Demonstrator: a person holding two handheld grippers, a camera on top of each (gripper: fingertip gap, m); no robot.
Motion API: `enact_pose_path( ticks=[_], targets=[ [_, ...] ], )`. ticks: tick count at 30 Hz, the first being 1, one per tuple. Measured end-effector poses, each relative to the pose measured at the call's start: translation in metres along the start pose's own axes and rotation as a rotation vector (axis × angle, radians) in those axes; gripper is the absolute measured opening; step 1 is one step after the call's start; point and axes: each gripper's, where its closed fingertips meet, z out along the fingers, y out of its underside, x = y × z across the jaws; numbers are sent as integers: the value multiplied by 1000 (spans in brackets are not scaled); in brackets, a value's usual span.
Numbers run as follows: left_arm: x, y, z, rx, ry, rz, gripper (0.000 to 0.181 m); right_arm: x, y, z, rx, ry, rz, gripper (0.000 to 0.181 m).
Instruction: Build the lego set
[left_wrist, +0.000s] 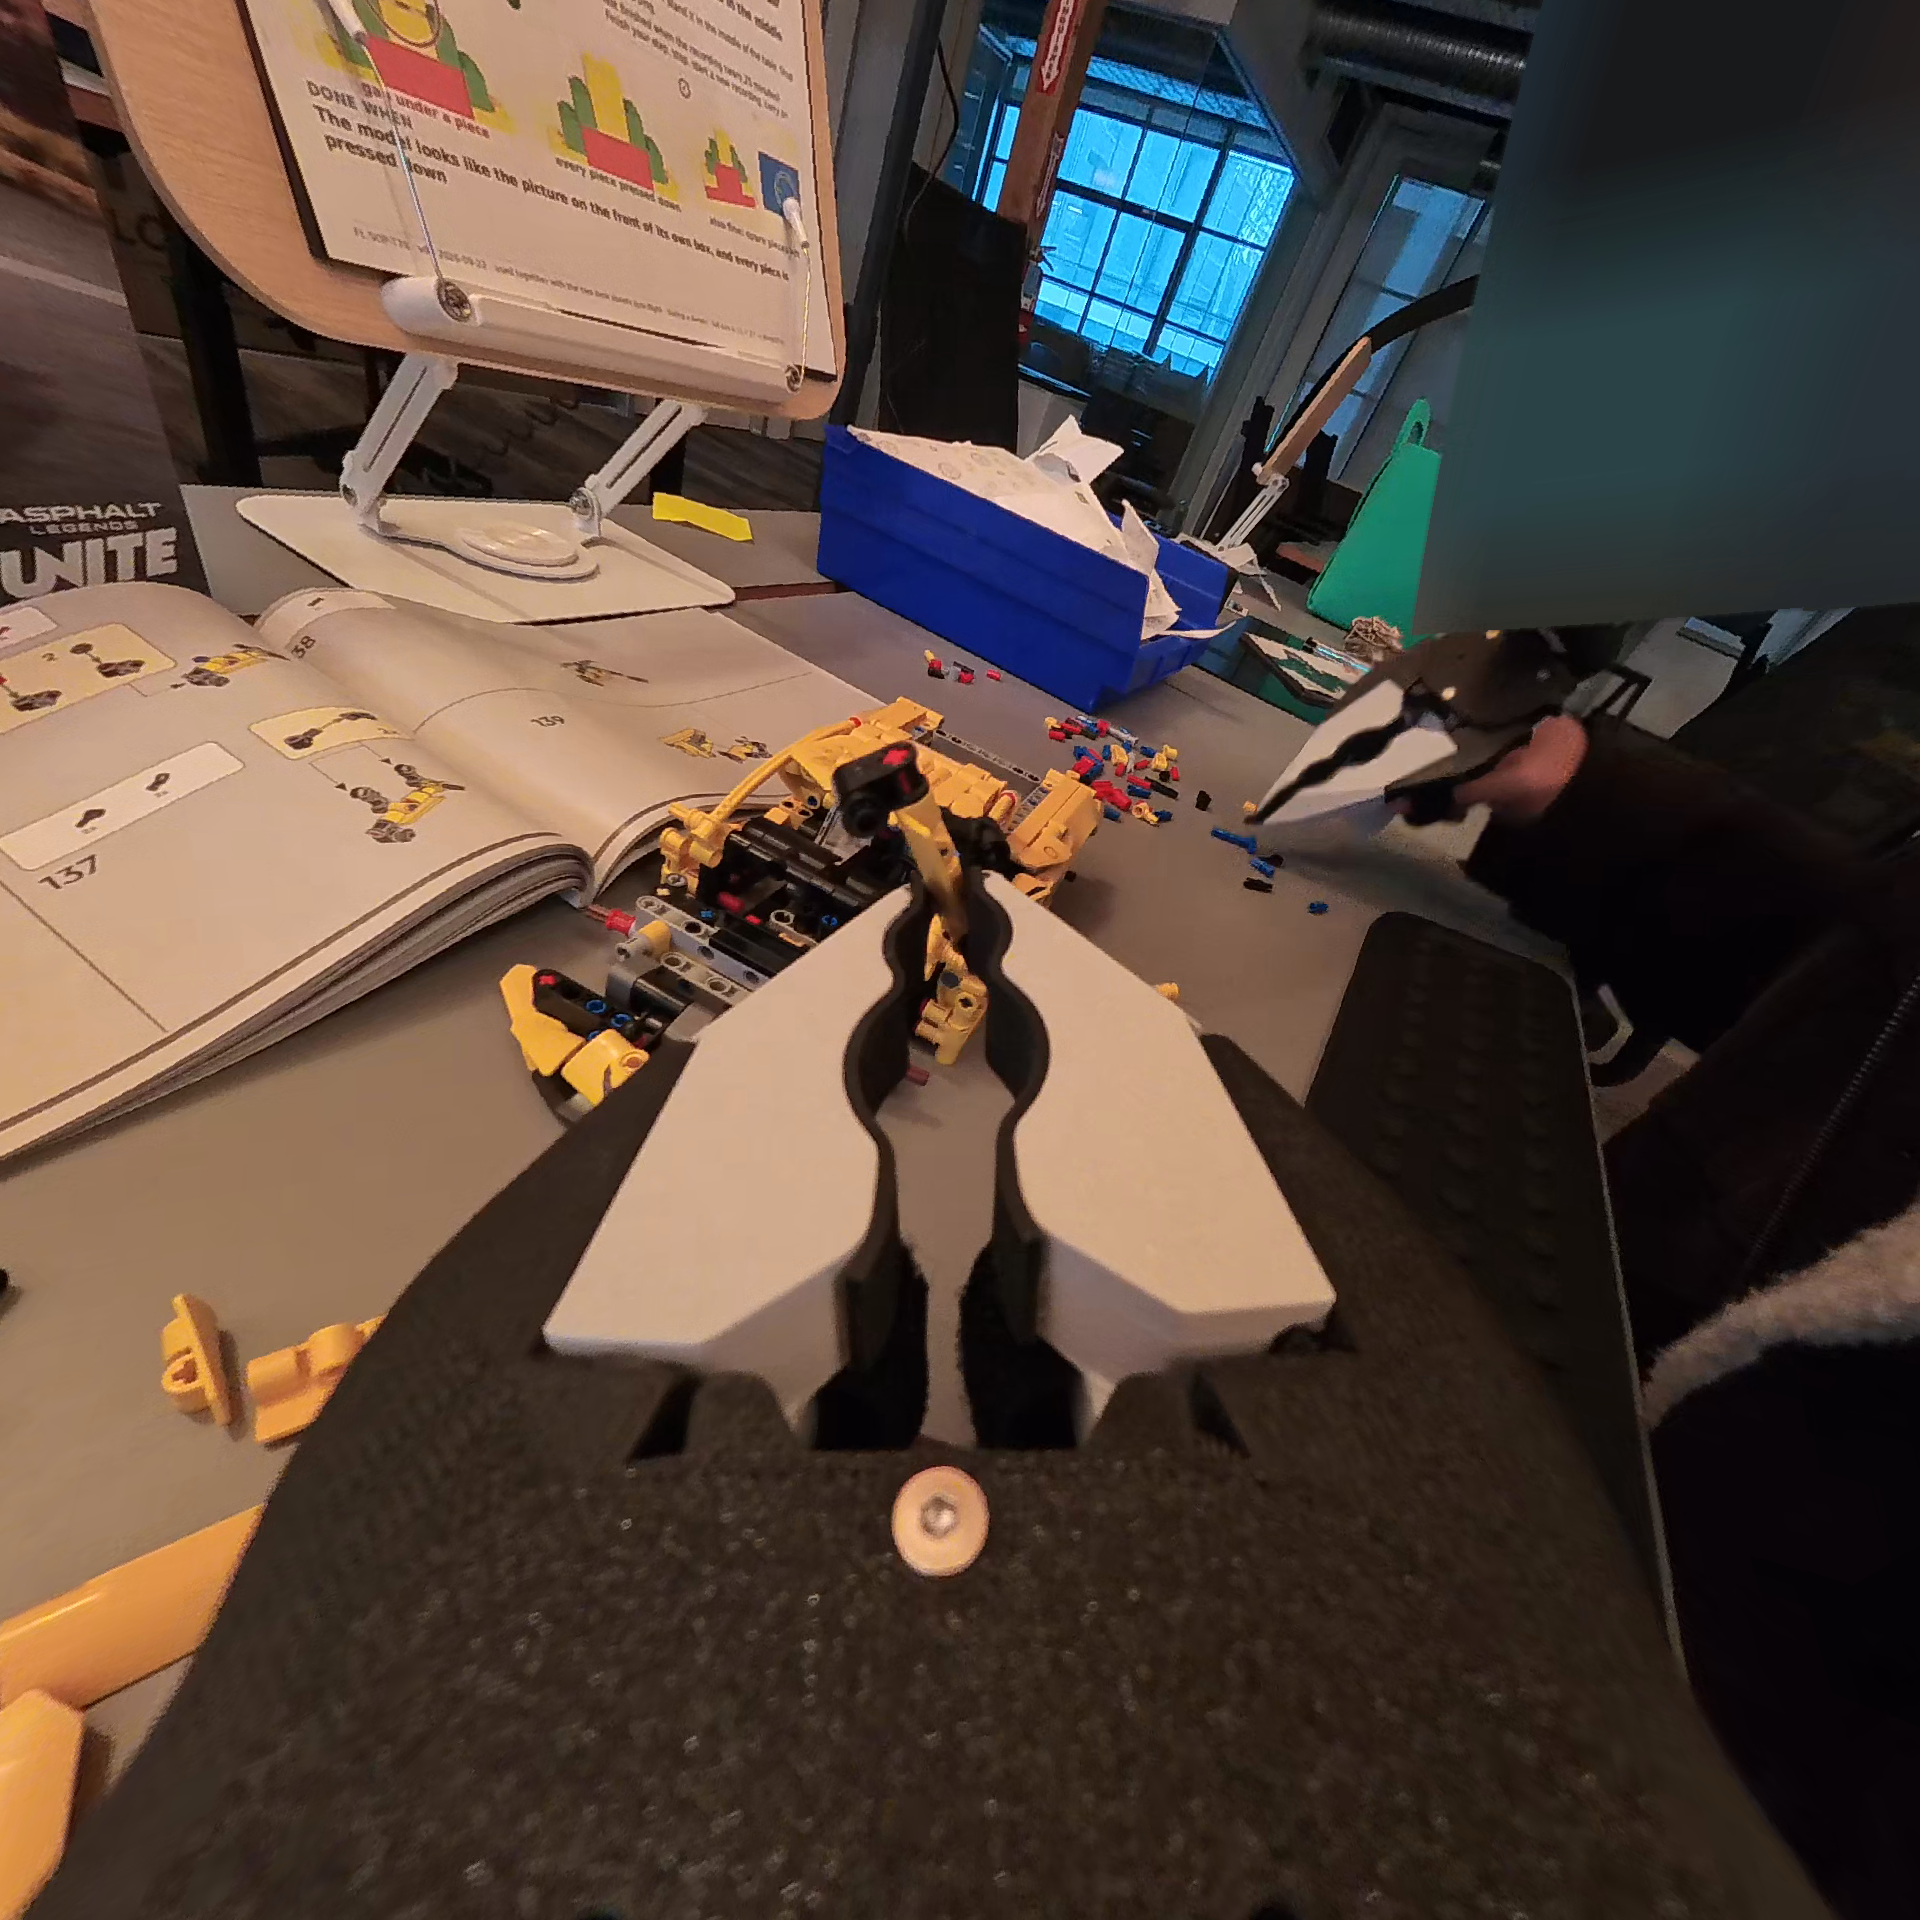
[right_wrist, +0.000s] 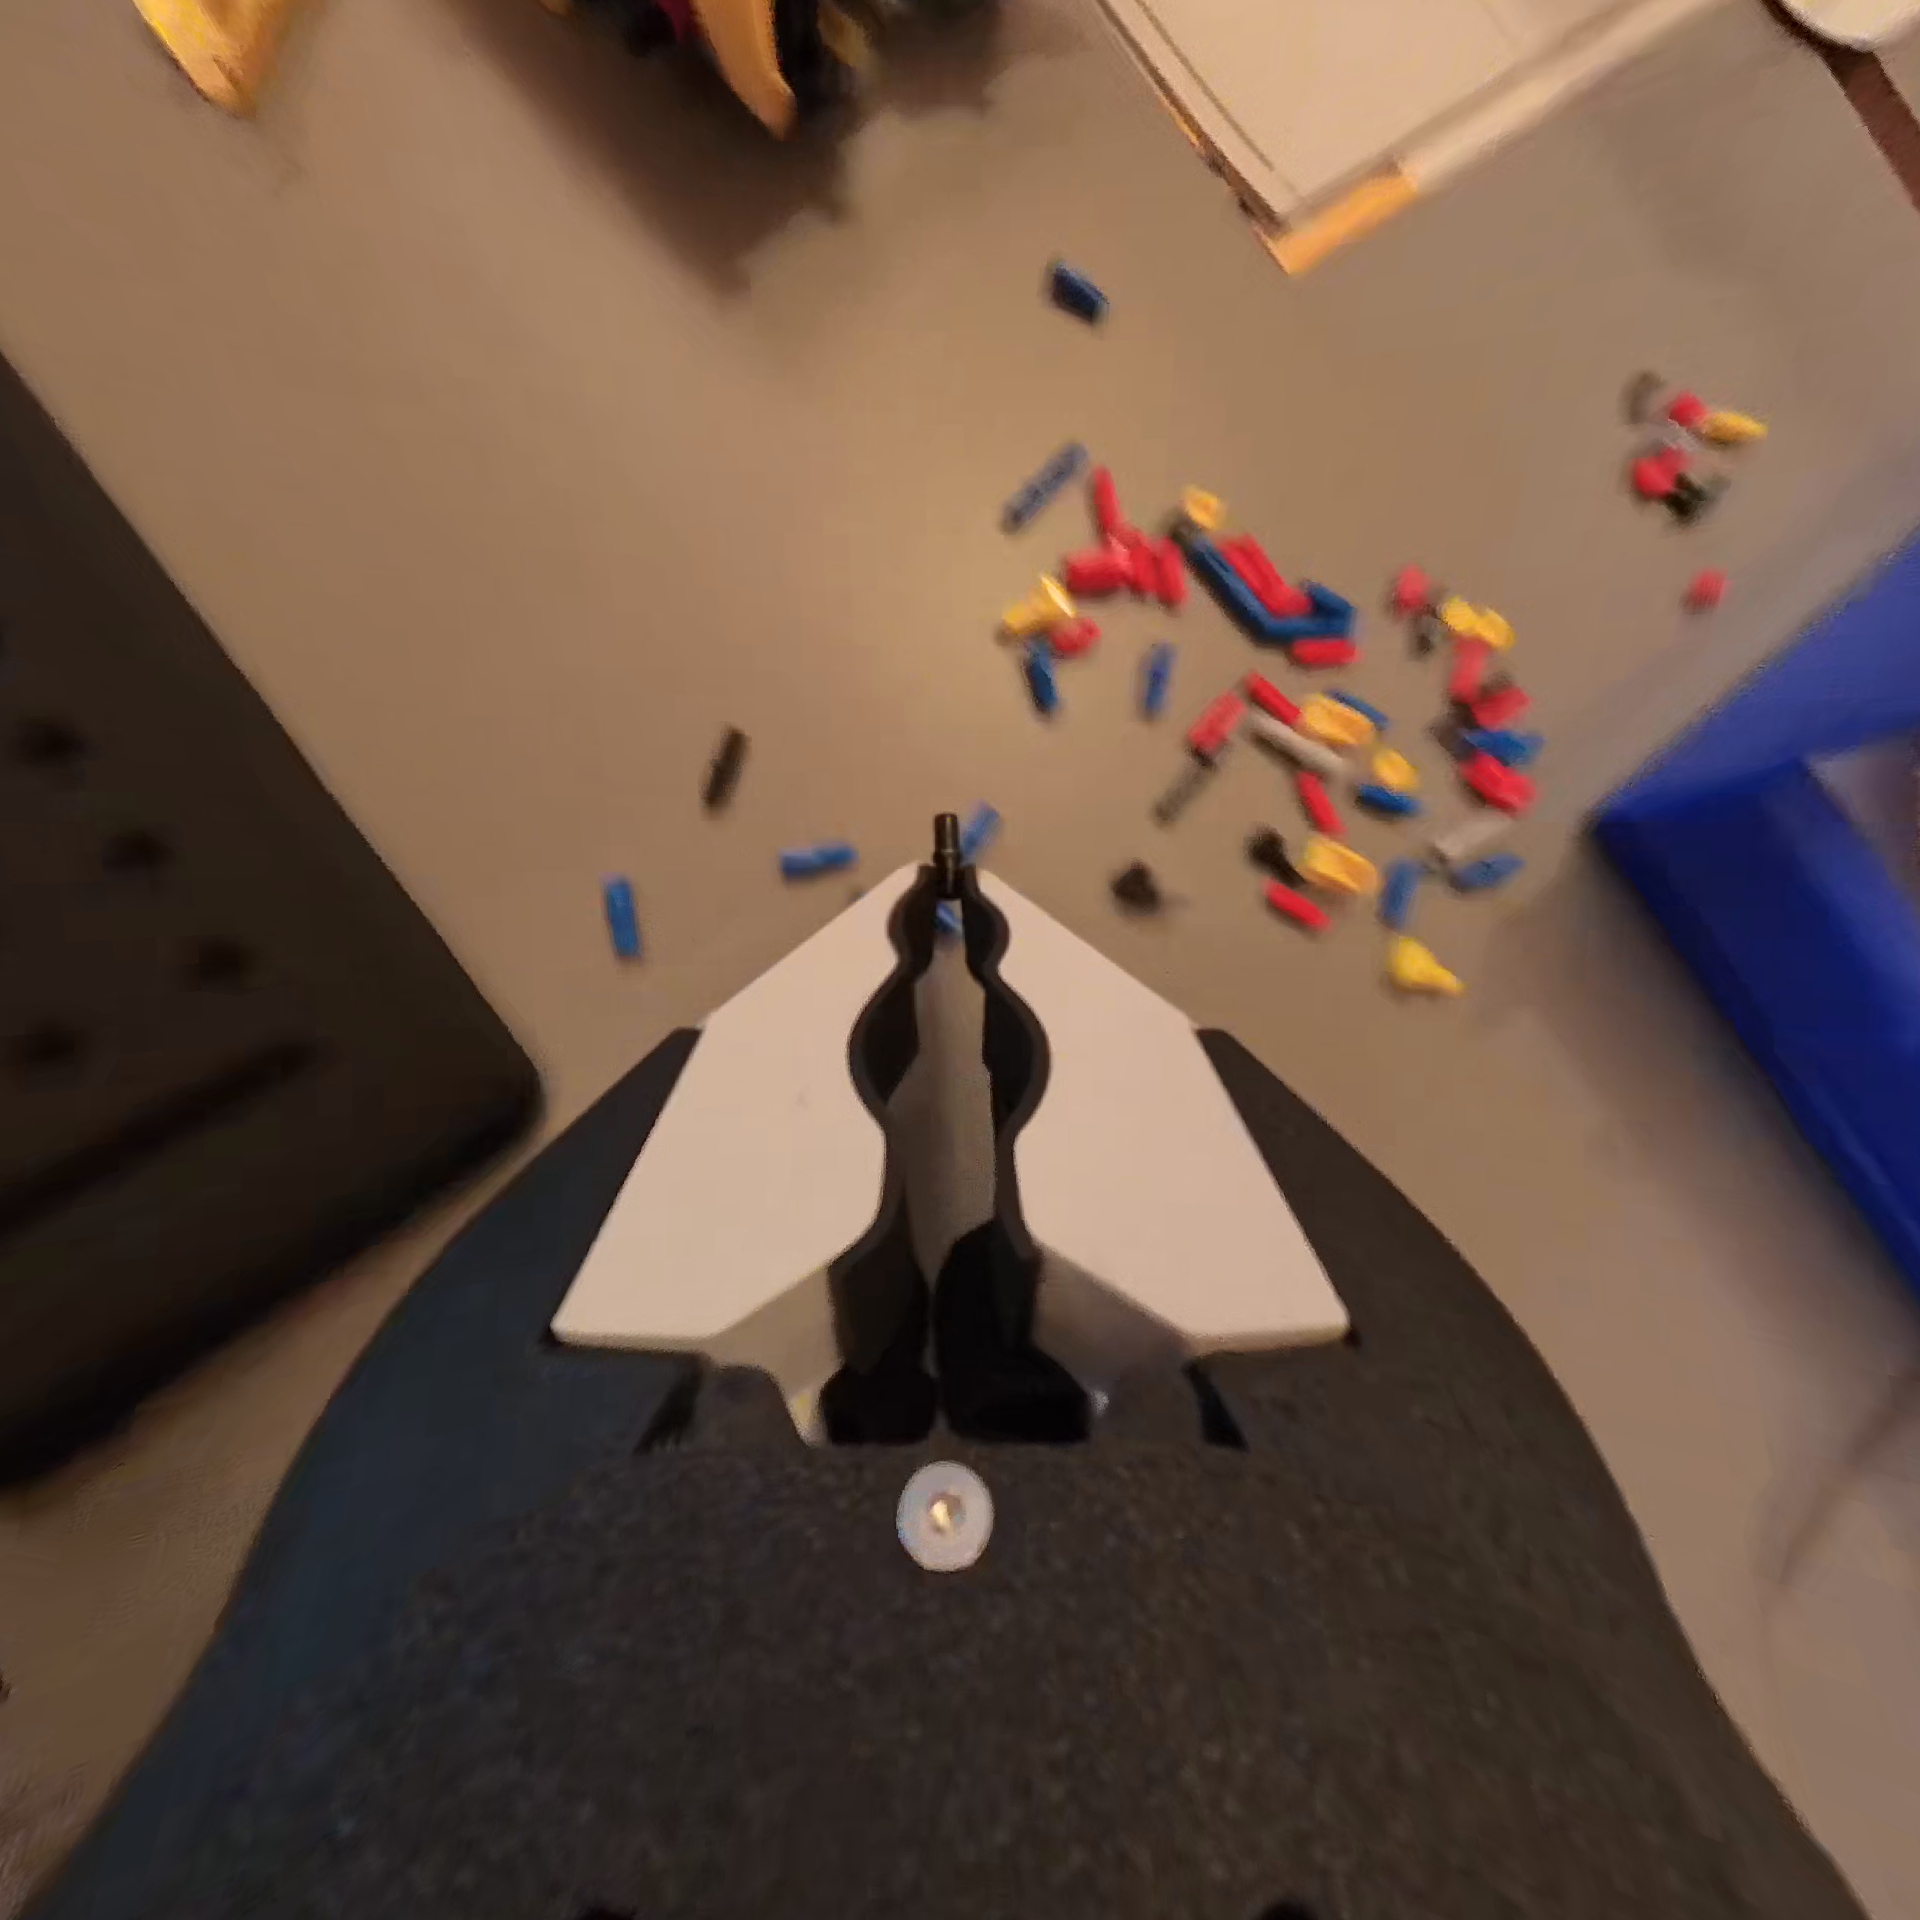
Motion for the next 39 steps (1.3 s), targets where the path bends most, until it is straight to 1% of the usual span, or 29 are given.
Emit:
enact_pose_path(
  ticks=[2,4,5,7,10,13,15,21,30,39],
  targets=[
    [0,0,0,1,2,-3,6,29,27,-28,-157,50,29,3],
    [1,0,0,1,6,-3,6,49,72,-56,-438,35,122,3],
    [2,0,0,1,7,-3,6,56,90,-68,-555,29,176,3],
    [2,1,0,-2,7,-2,6,57,113,-86,-742,-23,239,3],
    [1,1,0,0,6,-3,6,52,137,-101,-986,-97,287,3],
    [2,1,0,-2,6,-2,6,46,154,-104,-1146,-150,327,4],
    [2,1,0,-1,9,-3,6,43,161,-106,-1207,-164,350,4],
    [3,2,0,-4,13,-2,6,34,169,-116,-1300,-169,419,4],
    [4,2,0,-7,15,1,6,32,176,-120,-1351,-172,449,4],
    [4,3,1,-11,14,6,6,32,177,-117,-1363,-180,444,4]
  ],
)
